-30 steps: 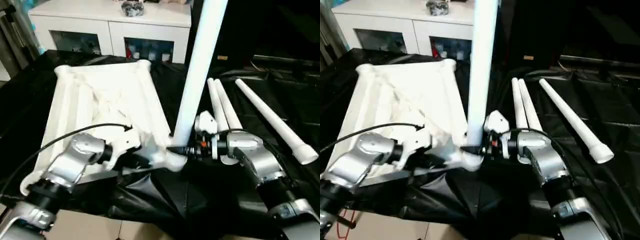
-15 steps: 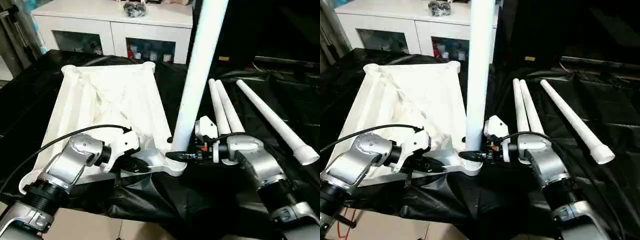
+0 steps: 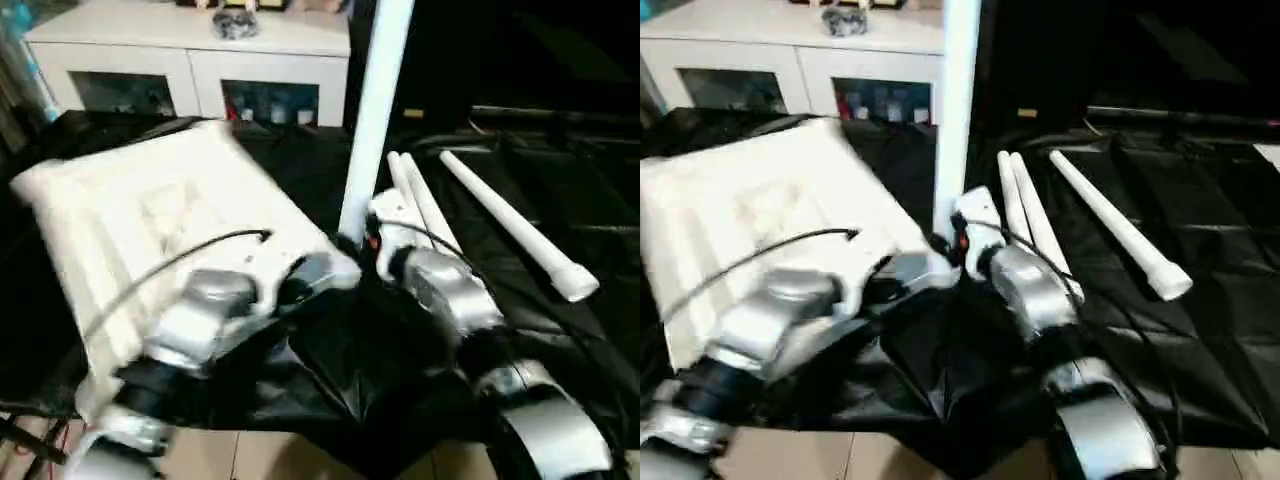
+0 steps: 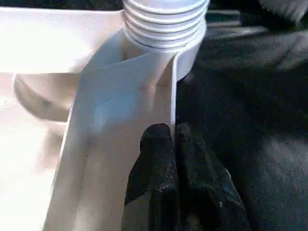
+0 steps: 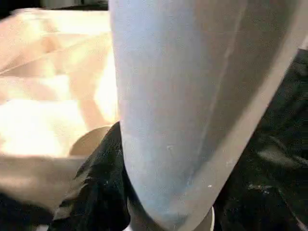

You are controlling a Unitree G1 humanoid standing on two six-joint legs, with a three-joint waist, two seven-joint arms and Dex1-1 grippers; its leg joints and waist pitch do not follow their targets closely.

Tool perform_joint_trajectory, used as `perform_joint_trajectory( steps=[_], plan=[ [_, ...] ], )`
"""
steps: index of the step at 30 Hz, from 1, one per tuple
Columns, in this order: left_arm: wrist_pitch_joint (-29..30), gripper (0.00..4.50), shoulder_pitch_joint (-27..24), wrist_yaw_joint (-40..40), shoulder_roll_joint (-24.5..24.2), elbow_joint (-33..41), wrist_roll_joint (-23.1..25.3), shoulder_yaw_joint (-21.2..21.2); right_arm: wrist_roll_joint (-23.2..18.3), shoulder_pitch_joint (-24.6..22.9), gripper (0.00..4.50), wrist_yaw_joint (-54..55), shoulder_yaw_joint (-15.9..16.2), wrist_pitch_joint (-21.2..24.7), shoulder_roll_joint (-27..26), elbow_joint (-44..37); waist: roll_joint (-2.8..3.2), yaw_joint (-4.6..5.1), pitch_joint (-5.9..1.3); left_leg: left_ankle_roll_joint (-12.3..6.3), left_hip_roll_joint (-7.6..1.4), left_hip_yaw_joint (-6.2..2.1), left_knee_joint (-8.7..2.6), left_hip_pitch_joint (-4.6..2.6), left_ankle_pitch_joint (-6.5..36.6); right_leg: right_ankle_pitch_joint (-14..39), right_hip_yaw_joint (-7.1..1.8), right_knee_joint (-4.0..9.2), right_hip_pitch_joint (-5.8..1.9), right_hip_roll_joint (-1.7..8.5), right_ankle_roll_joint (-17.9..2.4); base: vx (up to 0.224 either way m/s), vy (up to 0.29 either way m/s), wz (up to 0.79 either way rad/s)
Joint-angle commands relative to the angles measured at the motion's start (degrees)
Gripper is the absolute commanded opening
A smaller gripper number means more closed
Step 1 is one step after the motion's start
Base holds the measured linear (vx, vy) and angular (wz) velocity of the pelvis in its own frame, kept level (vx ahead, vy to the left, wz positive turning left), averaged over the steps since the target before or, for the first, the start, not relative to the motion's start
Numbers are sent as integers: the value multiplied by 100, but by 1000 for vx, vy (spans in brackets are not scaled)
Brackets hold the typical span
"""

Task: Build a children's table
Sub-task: Rotate leg to tighten

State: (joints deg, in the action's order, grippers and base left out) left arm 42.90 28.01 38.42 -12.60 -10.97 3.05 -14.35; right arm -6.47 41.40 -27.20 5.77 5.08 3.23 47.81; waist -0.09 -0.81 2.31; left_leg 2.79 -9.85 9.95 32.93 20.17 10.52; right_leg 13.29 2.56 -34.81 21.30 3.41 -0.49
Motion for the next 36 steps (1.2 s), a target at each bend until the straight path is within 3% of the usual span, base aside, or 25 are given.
perform_joint_trajectory(
  steps=[1,7,12,13,16,20,28,31,36],
  plan=[
    [41,0,140,-223,217,203,-18,-91,151,-226,188,91,243,447,-294,766,30,-24,-181,172,-326,-190,-464,-46,2405,2277,-288,594,-12,501,-1018,0,0,0],
    [285,0,85,-366,264,334,50,-77,202,-61,188,206,132,416,-424,1012,37,-18,-197,89,-327,-168,-468,-1,2121,1749,-289,539,-63,486,-1130,0,0,0],
    [316,0,90,-389,175,387,16,-125,148,40,188,188,16,379,-482,1095,55,-3,-194,81,-325,-165,-466,-10,2137,1778,-287,545,-62,484,-1148,0,0,0],
    [313,0,88,-379,163,395,7,-135,128,55,244,188,-7,380,-483,1102,52,2,-193,80,-324,-165,-469,-3,2131,1779,-286,549,-66,484,-1148,0,0,0],
    [306,0,82,-331,138,428,-5,-164,73,104,264,134,-96,366,-493,1122,57,13,-192,93,-324,-169,-468,-14,2204,1880,-290,558,-52,484,-1149,0,0,0],
    [257,0,73,-248,96,485,-12,-220,60,157,303,80,-143,336,-502,1109,63,-11,-222,-7,-336,-139,-457,29,1704,1162,-286,498,-90,474,-1283,0,0,0],
    [61,0,-4,72,-75,663,-113,-361,53,257,368,-355,-129,290,-455,766,75,-23,-225,-44,-334,-127,-447,37,1596,1044,-285,484,-123,480,-1360,0,0,0],
    [28,0,-32,180,-131,703,-155,-366,-33,266,403,-553,-150,362,-396,603,78,-22,-249,-114,-343,-120,-430,41,1334,616,-281,438,-147,467,-1435,0,0,0],
    [-146,0,-86,411,-313,719,-229,-410,-12,167,410,-1143,18,469,-139,121,83,-53,-292,-426,-321,-90,-340,83,557,-518,-262,326,-207,468,-1680,0,0,0]
  ],
)
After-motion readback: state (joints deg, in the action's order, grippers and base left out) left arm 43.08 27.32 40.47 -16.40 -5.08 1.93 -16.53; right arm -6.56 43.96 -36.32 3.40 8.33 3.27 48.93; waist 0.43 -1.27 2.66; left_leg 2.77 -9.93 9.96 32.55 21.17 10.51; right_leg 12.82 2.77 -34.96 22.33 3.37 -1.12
